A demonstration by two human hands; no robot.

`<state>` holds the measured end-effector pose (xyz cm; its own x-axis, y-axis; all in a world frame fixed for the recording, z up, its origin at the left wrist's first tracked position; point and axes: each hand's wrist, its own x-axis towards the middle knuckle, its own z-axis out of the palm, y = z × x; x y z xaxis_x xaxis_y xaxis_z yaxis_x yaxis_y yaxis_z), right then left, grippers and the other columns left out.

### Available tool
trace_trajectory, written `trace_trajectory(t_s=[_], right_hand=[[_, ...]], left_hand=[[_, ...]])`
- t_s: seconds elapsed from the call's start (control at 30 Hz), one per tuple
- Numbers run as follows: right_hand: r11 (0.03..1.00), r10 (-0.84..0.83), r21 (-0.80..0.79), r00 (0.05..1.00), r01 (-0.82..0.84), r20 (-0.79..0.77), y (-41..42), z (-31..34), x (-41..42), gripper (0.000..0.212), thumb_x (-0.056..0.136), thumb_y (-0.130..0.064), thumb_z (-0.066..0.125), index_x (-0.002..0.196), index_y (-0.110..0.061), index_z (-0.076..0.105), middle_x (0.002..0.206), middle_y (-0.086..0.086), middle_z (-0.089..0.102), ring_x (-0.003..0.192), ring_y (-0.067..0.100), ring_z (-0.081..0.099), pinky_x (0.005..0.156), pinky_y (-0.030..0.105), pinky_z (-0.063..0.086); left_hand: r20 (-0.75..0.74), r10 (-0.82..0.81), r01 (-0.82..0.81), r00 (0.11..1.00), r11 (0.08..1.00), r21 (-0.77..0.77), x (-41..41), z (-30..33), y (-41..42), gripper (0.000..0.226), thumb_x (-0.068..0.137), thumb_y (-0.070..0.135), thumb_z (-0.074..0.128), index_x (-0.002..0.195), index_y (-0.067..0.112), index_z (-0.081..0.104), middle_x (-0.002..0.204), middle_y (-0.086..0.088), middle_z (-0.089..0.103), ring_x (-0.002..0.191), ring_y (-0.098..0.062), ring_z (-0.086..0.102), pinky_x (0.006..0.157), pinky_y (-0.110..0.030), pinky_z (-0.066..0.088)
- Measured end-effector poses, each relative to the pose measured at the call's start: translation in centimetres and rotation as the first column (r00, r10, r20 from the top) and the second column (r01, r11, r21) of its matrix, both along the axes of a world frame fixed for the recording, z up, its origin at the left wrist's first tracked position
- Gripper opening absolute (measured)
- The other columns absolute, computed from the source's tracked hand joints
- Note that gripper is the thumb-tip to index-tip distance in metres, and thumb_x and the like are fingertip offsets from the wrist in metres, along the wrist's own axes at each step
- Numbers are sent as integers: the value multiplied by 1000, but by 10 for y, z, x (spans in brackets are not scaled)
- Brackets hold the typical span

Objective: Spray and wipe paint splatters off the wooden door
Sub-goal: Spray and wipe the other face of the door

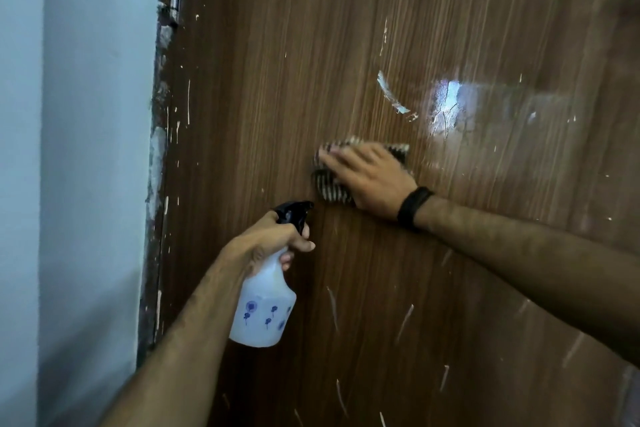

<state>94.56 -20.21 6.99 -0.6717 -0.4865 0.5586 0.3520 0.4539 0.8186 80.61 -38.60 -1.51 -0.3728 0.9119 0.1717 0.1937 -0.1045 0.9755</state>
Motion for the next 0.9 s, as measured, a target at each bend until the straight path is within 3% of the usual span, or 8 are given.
trace_trajectory(t_s=[0.07,0.17,0.33,0.43,0.53,0.63,0.77,0.9], right_hand=[[997,10,-71,995,-17,-104,-8,27,-8,49,100,-30,50,144,-8,48,131,11,58,114,32,54,94,44,43],[995,-46,-88,993,37,-105,-11,27,-14,54,101,-38,48,145,-8,46,132,12,57,110,32,54,92,46,44],[992,-102,92,969,83,224,-2,-45,-11,62,86,-42,66,139,-14,53,132,8,56,106,26,47,93,40,38],[982,-109,180,936,50,335,3,-62,-3,59,86,-36,59,141,-17,53,132,4,58,105,24,43,94,36,37],[991,-61,131,980,36,191,4,-23,-1,61,80,-32,58,138,-14,55,129,7,60,108,25,45,92,37,36],[999,21,-31,999,-22,-45,-2,38,3,54,92,-26,56,142,-9,51,129,10,59,113,30,46,93,41,38],[992,-42,-124,978,17,-203,-2,101,19,50,99,-29,53,144,-9,48,131,11,58,111,33,53,90,46,45],[990,-42,-142,962,3,-270,1,91,26,53,97,-29,55,145,-9,46,130,10,57,106,31,49,89,46,45]], left_hand=[[0,-5,5,1000,1000,6,2,2,1,17,86,-6,66,91,9,59,77,-9,54,44,-10,40,44,-25,42],[14,-11,10,1000,999,53,3,13,-1,18,85,-5,67,90,10,59,72,-7,53,43,-10,40,44,-25,42],[37,16,-23,999,985,171,9,31,-10,17,86,-7,64,90,9,60,72,-8,56,43,-10,40,44,-24,42],[54,21,-33,998,973,230,21,42,-14,17,87,-8,63,92,8,60,71,-11,52,42,-11,39,43,-25,41],[118,44,-77,992,952,297,33,54,-10,18,87,-8,63,90,9,59,66,-6,55,42,-11,42,43,-25,42],[171,57,-112,984,936,335,46,65,2,20,86,-7,64,89,11,58,58,-1,55,41,-11,43,43,-25,41],[171,-5,-58,985,932,358,63,72,14,19,86,-6,66,92,11,59,53,6,57,43,-9,44,45,-27,43],[187,-47,-31,981,919,393,71,76,22,18,87,-5,65,94,11,59,59,2,58,43,-10,45,45,-26,43]])
